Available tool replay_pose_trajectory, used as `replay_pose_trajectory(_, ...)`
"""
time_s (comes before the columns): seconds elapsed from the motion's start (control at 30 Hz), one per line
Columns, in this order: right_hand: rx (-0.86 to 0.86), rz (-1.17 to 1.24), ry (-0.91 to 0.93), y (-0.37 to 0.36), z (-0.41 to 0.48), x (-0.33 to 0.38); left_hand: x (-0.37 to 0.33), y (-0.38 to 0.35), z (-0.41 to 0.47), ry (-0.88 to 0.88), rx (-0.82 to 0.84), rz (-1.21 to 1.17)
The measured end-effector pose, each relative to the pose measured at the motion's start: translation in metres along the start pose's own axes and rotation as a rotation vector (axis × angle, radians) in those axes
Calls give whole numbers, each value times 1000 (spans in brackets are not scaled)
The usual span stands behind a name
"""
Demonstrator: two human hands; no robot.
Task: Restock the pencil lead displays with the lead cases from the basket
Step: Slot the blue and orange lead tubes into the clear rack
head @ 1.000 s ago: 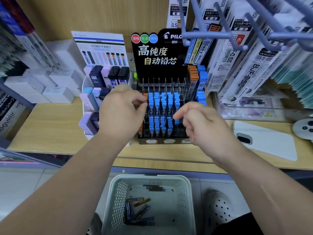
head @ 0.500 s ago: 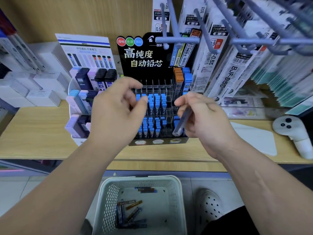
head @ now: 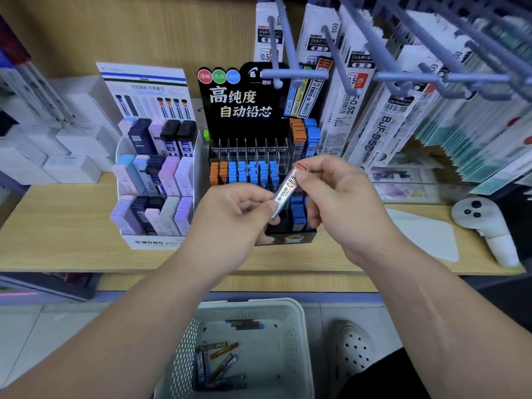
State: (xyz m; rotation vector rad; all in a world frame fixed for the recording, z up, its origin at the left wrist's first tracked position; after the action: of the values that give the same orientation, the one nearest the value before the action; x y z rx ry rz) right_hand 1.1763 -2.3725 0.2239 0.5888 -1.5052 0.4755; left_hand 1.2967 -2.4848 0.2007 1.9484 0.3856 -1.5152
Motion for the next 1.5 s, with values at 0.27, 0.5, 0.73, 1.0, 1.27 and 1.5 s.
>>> replay_pose_trajectory(0.27, -188, -171, 235, 43, 26, 22, -26, 47, 1, -328, -338, 663)
replay_pose_trajectory(0.5, -188, -550, 437, 33, 32, 27, -5, 52, 12, -319, -310, 1178)
replay_pose_trajectory(0.73, -167, -758, 449, 15, 37, 26, 1, 46, 11, -370, -323, 1245)
replay_pose_trajectory(1.0, -134, -761, 452, 11, 43, 30, 4, 48, 13, -372, -322, 1209)
replay_pose_trajectory(1.27, -68, -847, 433, 3, 49, 24, 3, 49, 14, -391, -328, 1196)
replay_pose_trajectory(1.5, -147, -913, 396, 4, 54, 22, 4, 49, 15, -396, -314, 1207)
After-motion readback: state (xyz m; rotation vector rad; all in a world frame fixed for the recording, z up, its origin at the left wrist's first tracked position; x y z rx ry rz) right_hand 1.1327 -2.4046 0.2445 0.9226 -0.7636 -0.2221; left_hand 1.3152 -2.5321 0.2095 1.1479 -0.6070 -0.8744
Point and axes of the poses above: each hand's wrist, its own z-axis towards the middle knuckle, its own y-axis out of the back of the hand, x = y × z, the point moved 9 cm from there along z, towards the middle knuckle, and after that the axes turned 7 degrees about z, right-handed, at the moved point
